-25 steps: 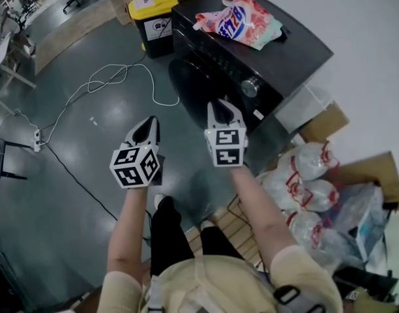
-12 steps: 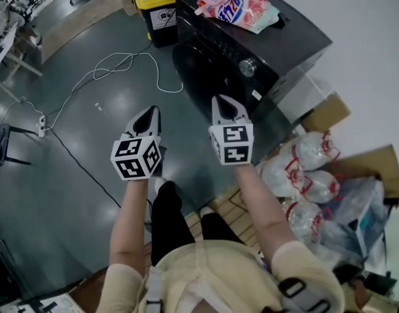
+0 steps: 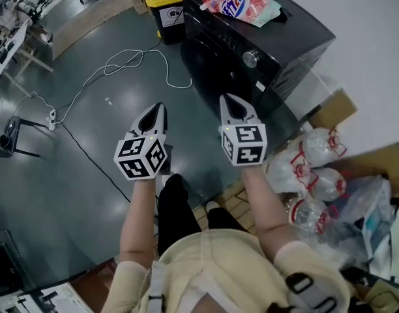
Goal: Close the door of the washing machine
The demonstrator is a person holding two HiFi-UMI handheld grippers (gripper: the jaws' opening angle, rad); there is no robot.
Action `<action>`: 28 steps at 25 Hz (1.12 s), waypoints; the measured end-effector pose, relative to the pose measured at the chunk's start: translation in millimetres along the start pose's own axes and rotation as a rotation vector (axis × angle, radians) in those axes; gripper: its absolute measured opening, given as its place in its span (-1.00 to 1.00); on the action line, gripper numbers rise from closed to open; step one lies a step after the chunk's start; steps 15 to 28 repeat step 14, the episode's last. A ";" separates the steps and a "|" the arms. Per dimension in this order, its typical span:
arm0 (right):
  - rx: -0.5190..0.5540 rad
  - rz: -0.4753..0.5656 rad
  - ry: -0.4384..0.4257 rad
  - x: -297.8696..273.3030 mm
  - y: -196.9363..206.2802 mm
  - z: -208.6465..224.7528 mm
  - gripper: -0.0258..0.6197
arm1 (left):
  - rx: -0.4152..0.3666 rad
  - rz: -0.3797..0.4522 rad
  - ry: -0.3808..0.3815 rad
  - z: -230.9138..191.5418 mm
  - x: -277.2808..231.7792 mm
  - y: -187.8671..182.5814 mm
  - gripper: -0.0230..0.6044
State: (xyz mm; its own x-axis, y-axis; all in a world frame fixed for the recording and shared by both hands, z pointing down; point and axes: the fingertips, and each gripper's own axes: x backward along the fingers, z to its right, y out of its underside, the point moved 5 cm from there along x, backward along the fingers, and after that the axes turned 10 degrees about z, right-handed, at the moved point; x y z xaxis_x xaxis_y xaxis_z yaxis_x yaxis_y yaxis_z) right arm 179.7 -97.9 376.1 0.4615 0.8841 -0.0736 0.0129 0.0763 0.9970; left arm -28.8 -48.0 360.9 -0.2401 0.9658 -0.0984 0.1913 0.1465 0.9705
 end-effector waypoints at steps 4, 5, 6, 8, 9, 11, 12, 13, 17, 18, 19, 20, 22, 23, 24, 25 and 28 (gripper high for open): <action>-0.033 0.020 -0.007 13.3 -6.9 -2.7 -0.91 | -0.021 0.008 0.010 10.4 9.6 -7.2 -0.92; -0.038 0.025 -0.009 15.6 -8.3 -3.8 -0.91 | -0.034 0.009 0.011 12.2 12.1 -9.1 -0.91; -0.042 0.031 -0.011 17.4 -9.9 -4.7 -0.91 | -0.046 0.011 0.012 13.8 14.5 -11.2 -0.91; -0.047 0.044 -0.013 20.3 -13.5 -4.6 -0.91 | -0.057 0.020 0.012 17.4 18.5 -14.1 -0.91; -0.044 0.047 -0.013 21.9 -14.9 -2.9 -0.91 | -0.054 0.024 0.014 20.1 20.0 -13.6 -0.92; -0.027 0.046 -0.015 25.3 -16.7 3.4 -0.91 | -0.041 0.027 0.022 27.2 21.3 -8.8 -0.91; -0.017 0.043 -0.016 26.6 -17.1 7.1 -0.91 | -0.036 0.026 0.026 30.4 21.5 -5.7 -0.91; -0.009 0.041 -0.017 27.8 -17.1 10.4 -0.91 | -0.031 0.023 0.030 33.1 21.7 -2.7 -0.92; -0.002 0.038 -0.018 28.8 -16.9 13.5 -0.91 | -0.028 0.019 0.033 35.5 22.1 0.2 -0.92; -0.002 0.038 -0.018 28.8 -16.9 13.5 -0.91 | -0.028 0.019 0.033 35.5 22.1 0.2 -0.92; -0.002 0.038 -0.018 28.8 -16.9 13.5 -0.91 | -0.028 0.019 0.033 35.5 22.1 0.2 -0.92; -0.002 0.038 -0.018 28.8 -16.9 13.5 -0.91 | -0.028 0.019 0.033 35.5 22.1 0.2 -0.92; -0.002 0.038 -0.018 28.8 -16.9 13.5 -0.91 | -0.028 0.019 0.033 35.5 22.1 0.2 -0.92; -0.002 0.038 -0.018 28.8 -16.9 13.5 -0.91 | -0.028 0.019 0.033 35.5 22.1 0.2 -0.92; -0.002 0.038 -0.018 28.8 -16.9 13.5 -0.91 | -0.028 0.019 0.033 35.5 22.1 0.2 -0.92; -0.002 0.038 -0.018 28.8 -16.9 13.5 -0.91 | -0.028 0.019 0.033 35.5 22.1 0.2 -0.92; -0.002 0.038 -0.018 28.8 -16.9 13.5 -0.91 | -0.028 0.019 0.033 35.5 22.1 0.2 -0.92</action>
